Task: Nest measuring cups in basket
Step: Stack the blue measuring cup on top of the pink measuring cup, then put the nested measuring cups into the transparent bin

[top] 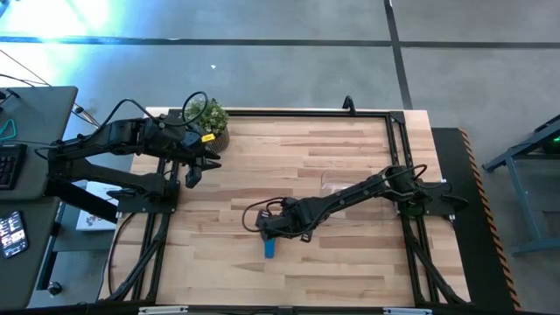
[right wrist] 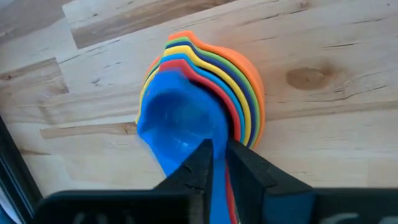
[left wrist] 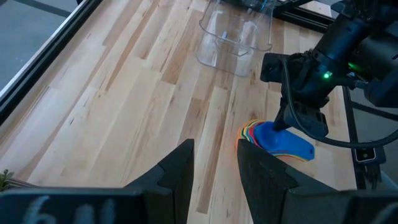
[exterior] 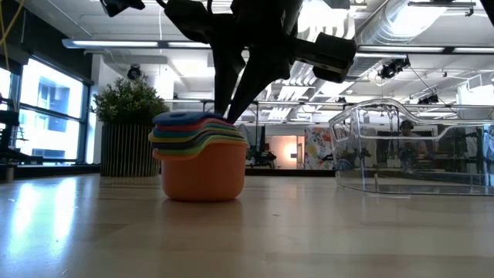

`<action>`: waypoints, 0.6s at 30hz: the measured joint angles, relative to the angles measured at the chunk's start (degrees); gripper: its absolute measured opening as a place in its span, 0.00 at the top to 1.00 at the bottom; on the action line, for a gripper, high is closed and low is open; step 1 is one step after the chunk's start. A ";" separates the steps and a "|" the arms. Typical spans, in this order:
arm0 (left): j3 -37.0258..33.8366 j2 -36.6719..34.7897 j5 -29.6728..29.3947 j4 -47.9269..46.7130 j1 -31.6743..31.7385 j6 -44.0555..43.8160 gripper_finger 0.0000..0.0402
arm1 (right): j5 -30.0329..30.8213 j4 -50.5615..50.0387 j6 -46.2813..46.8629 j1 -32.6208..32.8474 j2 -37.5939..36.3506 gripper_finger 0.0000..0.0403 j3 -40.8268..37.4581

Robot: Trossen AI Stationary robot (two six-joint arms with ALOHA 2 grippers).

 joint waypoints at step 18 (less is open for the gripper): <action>-0.04 -3.40 0.00 -0.38 0.00 -0.01 0.72 | 4.93 -1.56 -2.02 0.90 -0.94 0.78 3.17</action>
